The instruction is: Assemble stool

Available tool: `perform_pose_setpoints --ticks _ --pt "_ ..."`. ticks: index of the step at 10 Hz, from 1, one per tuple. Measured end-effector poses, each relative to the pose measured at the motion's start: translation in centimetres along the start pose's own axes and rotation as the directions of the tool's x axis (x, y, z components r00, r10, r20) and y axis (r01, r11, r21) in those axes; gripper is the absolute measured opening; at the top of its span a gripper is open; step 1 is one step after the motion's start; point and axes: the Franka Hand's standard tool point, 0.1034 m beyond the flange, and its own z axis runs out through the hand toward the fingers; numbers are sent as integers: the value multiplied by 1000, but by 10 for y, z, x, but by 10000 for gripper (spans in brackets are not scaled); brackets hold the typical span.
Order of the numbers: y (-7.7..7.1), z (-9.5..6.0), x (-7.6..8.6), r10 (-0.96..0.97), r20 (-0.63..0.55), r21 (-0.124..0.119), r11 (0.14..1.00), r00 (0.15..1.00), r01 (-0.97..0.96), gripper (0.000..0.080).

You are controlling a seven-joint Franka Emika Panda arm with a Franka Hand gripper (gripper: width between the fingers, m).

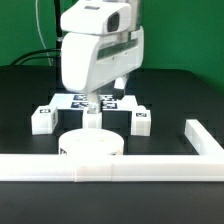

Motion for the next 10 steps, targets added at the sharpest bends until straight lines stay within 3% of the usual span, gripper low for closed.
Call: perform_pose_setpoints --ticks 1,5,10 --pt "5 4 -1 2 -2 -2 1000 1000 -2 650" --pt "4 5 0 -1 -1 0 1000 1000 1 650" --pt "11 34 7 -2 0 18 1000 1000 2 650"
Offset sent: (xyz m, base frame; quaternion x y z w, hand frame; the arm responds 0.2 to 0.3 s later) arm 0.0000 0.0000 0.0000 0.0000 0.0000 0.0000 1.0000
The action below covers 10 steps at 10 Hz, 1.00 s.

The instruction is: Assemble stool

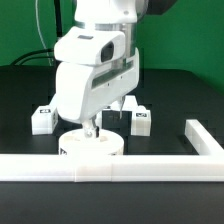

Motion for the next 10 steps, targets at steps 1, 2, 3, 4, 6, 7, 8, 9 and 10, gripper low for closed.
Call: perform_pose_setpoints --ticks 1,2,3,4,6,7,8,9,10 --pt "-1 2 1 -1 0 2 1000 1000 1 650" --pt "-1 4 2 -2 0 4 1000 1000 2 650" --pt "-1 7 2 -2 1 8 1000 1000 2 650" --pt "-2 9 2 -3 3 12 1000 1000 3 650" --pt "-5 17 -1 -1 8 22 1000 1000 1 650" --pt "-5 19 -1 -1 7 21 1000 1000 1 650" --pt "-5 19 0 -1 5 19 1000 1000 1 650" --pt "-5 19 0 -1 5 19 1000 1000 1 525" --pt "-5 19 -1 -1 5 19 1000 1000 1 525"
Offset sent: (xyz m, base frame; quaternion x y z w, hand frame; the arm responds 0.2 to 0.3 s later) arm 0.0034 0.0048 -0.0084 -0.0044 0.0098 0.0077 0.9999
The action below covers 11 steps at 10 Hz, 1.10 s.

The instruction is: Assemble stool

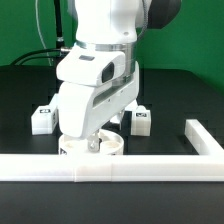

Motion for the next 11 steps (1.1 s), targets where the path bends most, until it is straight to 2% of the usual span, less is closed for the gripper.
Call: perform_pose_setpoints --ticks 1,2,3,4,11 --pt "0 0 0 0 0 0 1000 1000 0 338" --pt "0 0 0 0 0 0 1000 1000 0 338" --pt "0 0 0 0 0 0 1000 1000 0 161" --pt "1 -1 0 0 -1 -2 1000 1000 0 55" --pt "0 0 1 -1 -1 -1 1000 1000 1 54"
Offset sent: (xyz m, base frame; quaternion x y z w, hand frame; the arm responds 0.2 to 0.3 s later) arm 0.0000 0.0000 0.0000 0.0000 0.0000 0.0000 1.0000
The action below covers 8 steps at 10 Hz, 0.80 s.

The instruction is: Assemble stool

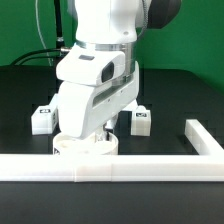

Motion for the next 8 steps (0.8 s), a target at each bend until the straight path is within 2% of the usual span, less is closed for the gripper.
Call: perform_pose_setpoints --ticks 1,3,5,8 --pt "-7 0 12 -14 5 1 1000 1000 14 54" --pt "-26 -1 42 -62 10 19 998 998 62 54" --pt "-43 -1 71 -71 7 18 997 997 71 54" --pt "-57 1 101 -38 1 16 999 999 38 54"
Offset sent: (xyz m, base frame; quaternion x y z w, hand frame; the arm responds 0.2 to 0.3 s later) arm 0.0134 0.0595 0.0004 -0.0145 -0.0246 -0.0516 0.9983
